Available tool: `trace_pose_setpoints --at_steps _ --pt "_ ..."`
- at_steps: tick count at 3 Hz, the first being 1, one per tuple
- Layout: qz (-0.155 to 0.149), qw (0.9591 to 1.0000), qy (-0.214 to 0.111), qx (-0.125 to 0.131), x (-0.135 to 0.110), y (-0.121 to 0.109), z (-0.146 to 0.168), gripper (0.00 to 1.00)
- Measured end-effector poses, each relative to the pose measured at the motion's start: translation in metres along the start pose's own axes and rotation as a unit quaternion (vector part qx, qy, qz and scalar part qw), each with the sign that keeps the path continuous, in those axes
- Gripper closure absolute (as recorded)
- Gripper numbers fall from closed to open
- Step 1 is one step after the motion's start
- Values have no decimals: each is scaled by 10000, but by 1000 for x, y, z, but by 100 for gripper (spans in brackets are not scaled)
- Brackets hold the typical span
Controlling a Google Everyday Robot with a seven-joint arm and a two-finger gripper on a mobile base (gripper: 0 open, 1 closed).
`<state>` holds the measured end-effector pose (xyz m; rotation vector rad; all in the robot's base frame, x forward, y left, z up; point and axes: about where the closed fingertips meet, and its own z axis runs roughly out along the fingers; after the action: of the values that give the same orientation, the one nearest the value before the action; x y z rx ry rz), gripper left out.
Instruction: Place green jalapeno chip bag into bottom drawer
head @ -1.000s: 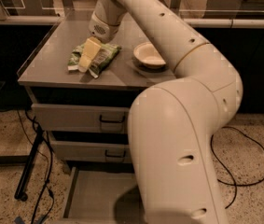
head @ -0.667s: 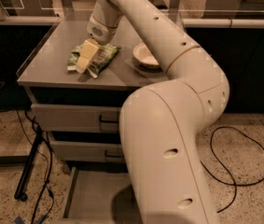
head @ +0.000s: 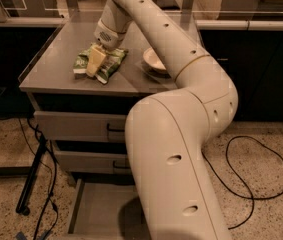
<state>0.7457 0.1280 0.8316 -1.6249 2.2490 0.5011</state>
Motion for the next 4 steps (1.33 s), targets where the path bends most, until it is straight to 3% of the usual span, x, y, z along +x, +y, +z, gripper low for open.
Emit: trace_pose_setpoints --at_steps 2,3,4 --pt "0 10000 0 0 0 0 0 87" --pt "0 10000 0 0 -1 0 -1 100" --pt "0 10000 0 0 -4 1 -8 100"
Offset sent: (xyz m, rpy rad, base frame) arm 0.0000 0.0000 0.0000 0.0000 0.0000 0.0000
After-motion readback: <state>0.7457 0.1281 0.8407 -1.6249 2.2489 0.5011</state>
